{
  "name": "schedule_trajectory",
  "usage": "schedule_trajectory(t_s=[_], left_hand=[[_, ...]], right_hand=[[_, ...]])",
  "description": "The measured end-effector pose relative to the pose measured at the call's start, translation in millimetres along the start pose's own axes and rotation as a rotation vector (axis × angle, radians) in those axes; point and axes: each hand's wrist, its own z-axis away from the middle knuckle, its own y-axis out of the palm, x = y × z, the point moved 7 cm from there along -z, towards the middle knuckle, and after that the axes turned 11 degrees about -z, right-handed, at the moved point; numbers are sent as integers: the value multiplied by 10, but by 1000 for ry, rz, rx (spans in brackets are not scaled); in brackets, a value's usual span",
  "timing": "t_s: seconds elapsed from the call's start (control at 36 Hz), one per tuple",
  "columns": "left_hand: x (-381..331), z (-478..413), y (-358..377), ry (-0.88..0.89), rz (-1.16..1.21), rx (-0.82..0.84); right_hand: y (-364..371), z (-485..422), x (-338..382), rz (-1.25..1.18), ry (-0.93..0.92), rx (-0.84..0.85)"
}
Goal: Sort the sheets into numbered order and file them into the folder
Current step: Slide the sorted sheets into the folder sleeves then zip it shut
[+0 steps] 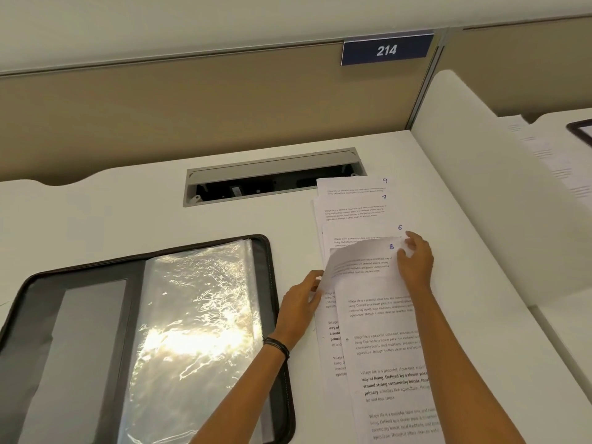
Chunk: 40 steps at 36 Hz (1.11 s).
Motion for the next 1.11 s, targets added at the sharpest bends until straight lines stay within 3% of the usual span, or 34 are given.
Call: schedule_trajectory(t_s=[0.31,0.47,0.61,0.67,0.78,0.86,0.94,1.11], left_hand=[[6,-81,2,-72,152,-12],[-60,-56,-31,-3,45,-124],[-337,37,-38,169,-175,-313],[-567,81,24,251,-114,-138],[-974,441,480,217,-41,814],[-1198,836,653,186,-60,1264],[-1345,923,704,131,-10,1326],[-1334,687,654,134,93,1046]], right_hand=[[-2,114,79,-196,-7,-58],[-13,113,38,-248,-2,-63],[-87,84,-12,-392,91,-226],[-117,69,-52,-507,172,-317],[-128,36,-71,-612,221,-418],[-103,19,-55,-612,222,-426],[-81,34,-39,-580,222,-427],[-83,70,-65,-411,245,-354]])
